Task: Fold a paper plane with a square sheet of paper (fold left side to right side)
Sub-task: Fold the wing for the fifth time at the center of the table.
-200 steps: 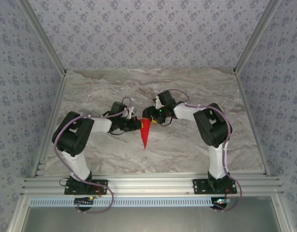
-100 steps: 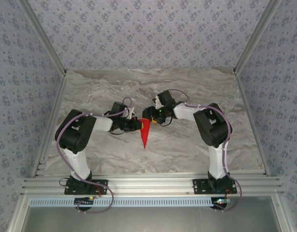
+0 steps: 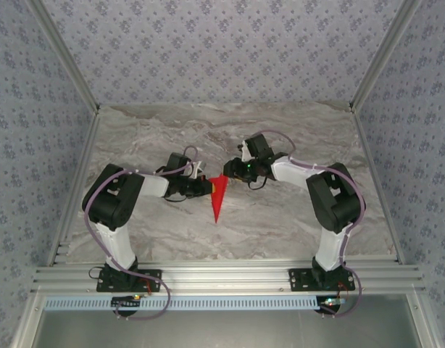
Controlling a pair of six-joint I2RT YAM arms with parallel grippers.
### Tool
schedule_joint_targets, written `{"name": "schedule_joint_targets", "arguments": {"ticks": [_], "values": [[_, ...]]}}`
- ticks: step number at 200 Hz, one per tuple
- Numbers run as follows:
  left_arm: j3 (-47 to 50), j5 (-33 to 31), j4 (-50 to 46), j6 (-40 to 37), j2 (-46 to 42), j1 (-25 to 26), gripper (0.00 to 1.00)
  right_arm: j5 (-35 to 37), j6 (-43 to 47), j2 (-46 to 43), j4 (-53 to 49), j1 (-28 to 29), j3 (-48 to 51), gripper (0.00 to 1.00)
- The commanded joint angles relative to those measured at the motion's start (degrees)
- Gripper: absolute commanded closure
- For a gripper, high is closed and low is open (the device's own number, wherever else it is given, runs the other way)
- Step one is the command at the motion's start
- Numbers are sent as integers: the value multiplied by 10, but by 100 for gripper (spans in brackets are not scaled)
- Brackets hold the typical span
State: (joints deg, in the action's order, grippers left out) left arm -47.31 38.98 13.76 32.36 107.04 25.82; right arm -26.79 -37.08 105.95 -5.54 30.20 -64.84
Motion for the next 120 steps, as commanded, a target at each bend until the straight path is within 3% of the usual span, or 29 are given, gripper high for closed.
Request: {"name": "schedule_joint_targets", "arguments": {"ticks": [1,29,120], "values": [[4,-19,0,-15,14,-4,100,-8,1,7,1,19,1,67],[-2,-22,-11,-23,14,-4,100,-9,-4,33,-2,32,-21,77],[-15,-52,-23,-26,25,-6,100,-3,-1,80,-11,40,-55,79]]}}
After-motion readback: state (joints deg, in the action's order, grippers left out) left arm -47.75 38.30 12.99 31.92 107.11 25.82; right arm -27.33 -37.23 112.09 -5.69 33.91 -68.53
